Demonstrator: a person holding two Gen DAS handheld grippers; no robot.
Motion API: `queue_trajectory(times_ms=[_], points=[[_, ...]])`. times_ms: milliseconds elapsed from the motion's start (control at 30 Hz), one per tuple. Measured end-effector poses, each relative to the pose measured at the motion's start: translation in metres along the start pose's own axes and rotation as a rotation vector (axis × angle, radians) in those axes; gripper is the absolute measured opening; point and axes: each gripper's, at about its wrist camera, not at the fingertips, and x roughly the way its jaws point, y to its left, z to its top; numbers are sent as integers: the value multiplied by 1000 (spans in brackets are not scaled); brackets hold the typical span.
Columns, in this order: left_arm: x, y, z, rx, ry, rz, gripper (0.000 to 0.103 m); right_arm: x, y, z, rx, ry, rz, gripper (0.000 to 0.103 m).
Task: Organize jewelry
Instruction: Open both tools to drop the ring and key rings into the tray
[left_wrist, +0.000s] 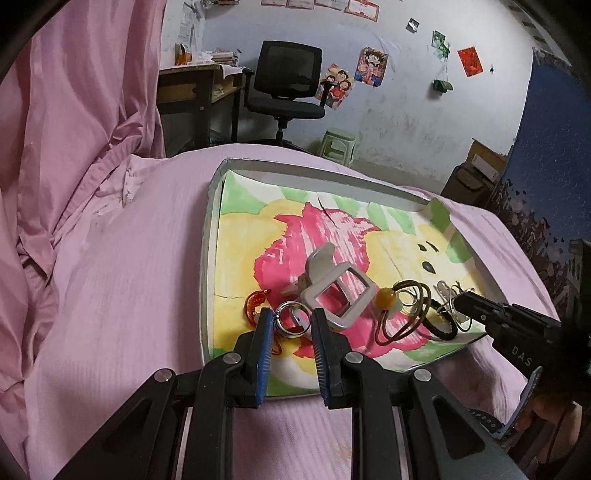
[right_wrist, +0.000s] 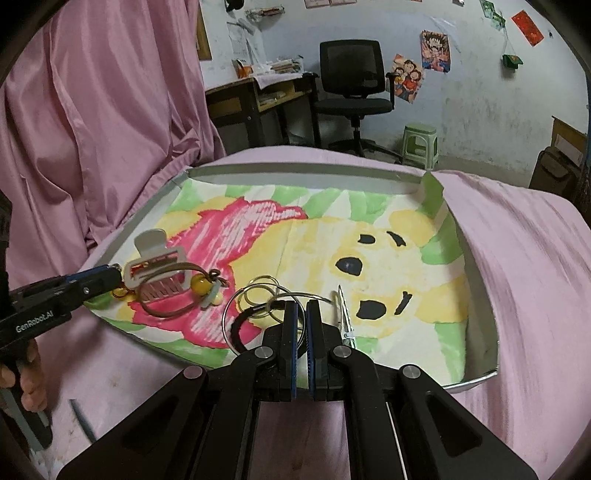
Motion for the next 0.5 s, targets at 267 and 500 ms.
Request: queue_trajectory(times_ms=[267, 500], points=[[0, -2, 0, 4, -7, -10, 20, 7, -1, -2, -7, 22, -28, 5], [-7, -3, -5, 8, -25, -23, 38, 1, -6, -1, -4, 16, -47, 6]])
